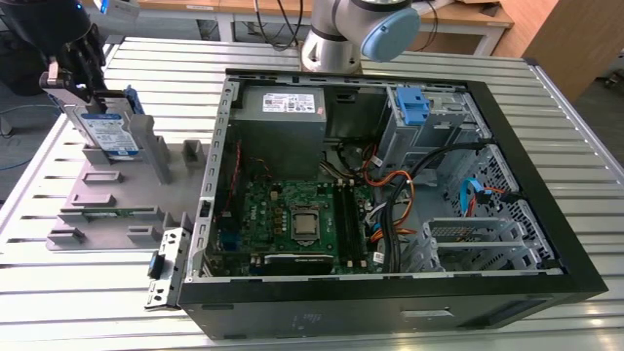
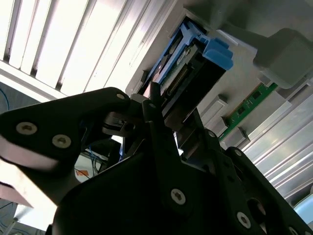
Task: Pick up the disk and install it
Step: 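Pick up the disk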
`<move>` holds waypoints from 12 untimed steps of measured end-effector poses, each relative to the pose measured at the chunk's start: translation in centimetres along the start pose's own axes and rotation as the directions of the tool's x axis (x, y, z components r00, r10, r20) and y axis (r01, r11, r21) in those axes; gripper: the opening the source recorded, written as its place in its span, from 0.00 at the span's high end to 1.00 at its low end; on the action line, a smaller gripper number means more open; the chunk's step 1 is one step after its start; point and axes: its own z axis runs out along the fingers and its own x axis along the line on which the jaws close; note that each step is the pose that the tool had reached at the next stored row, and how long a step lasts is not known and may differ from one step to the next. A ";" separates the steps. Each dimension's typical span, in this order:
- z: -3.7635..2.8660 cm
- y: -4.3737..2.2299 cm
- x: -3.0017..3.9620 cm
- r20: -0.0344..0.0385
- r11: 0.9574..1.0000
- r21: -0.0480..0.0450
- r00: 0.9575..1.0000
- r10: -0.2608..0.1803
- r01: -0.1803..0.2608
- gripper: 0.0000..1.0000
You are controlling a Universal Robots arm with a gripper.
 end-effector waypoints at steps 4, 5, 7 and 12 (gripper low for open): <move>-0.01 0.00 0.00 0.000 1.000 0.000 1.000 0.000 0.000 0.63; -0.01 0.00 0.00 0.000 1.000 0.000 1.000 0.000 0.000 0.63; -0.02 0.00 0.00 0.000 1.000 0.000 1.000 0.000 0.000 0.63; -0.03 0.00 0.00 0.000 1.000 0.000 1.000 0.000 0.000 0.55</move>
